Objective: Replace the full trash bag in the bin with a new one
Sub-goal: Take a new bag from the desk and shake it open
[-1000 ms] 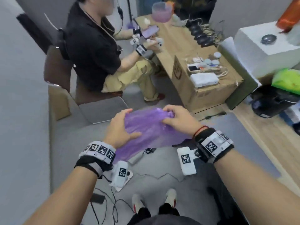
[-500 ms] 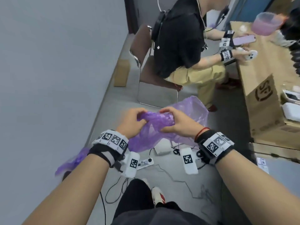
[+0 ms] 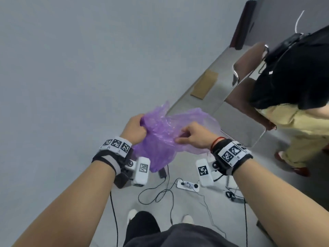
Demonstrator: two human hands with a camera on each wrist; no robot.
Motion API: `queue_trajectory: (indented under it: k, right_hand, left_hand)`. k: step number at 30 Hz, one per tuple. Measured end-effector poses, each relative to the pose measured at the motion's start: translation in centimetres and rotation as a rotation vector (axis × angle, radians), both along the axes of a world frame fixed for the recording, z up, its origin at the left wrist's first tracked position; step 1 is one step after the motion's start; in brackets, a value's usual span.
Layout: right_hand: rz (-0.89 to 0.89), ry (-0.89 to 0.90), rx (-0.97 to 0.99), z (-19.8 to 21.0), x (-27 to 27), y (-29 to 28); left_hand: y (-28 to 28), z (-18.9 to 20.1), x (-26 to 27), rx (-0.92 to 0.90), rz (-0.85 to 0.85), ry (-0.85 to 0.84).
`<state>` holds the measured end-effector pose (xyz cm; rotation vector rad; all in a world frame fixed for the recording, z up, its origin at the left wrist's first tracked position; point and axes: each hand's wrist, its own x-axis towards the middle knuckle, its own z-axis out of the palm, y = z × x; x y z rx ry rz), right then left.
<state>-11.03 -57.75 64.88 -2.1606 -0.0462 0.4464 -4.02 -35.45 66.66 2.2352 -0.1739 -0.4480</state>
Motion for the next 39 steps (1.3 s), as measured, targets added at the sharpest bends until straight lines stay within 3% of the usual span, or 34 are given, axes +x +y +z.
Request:
queue_trajectory:
  k: [3, 8, 11, 15, 18, 20, 22, 23, 25, 28, 31, 36, 39]
  right_hand:
    - [-0.029, -0.110, -0.039, 0.4, 2.9, 4.1]
    - [0.025, -0.052, 0.273, 0.8, 7.4, 14.3]
    - [0.167, -0.135, 0.236, 0.5, 9.3, 20.0]
    - [0.274, -0.111, 0.194, -0.7, 11.1, 25.9]
    - [0.179, 0.034, 0.302, -0.8, 12.2, 27.1]
    - [-0.030, 0.048, 0.410, -0.3, 13.1, 27.5]
    - [-0.205, -0.090, 0.287, -0.5, 14.2, 27.4]
    - [-0.201, -0.151, 0.146, -0.9, 14.7, 27.3]
    - [0.009, -0.129, -0.139, -2.4, 15.4, 27.0]
    - [0.351, -0.002, -0.330, -4.5, 15.9, 26.4]
    - [0.376, 0.060, -0.320, -5.6, 16.2, 25.5]
    - [0.166, -0.171, -0.193, -8.3, 18.3, 24.4]
    - [0.338, -0.244, -0.354, -7.8, 19.4, 24.8]
  left_hand:
    - [4.3, 0.2, 1.2, 0.025, 0.070, -0.012]
    - [12.3, 0.1, 3.2, 0.037, 0.228, -0.019]
    - [15.9, 0.5, 4.5, -0.030, 0.266, -0.044]
    - [21.6, -0.3, 7.0, -0.145, 0.276, -0.028]
    - [24.2, -1.8, 8.3, -0.126, 0.220, 0.013]
    - [25.4, -2.3, 8.4, -0.088, 0.186, 0.052]
    - [26.2, -2.7, 8.4, -0.074, 0.155, 0.090]
    - [26.3, -2.7, 8.3, -0.070, 0.138, 0.101]
    - [26.3, -2.7, 8.4, -0.074, 0.137, 0.113]
    - [25.5, -2.1, 9.0, -0.095, 0.162, 0.121]
    - [24.6, -2.0, 9.7, -0.100, 0.174, 0.111]
    - [23.8, -2.4, 9.2, -0.092, 0.221, 0.167]
    - [22.9, -2.2, 8.4, -0.124, 0.247, 0.200]
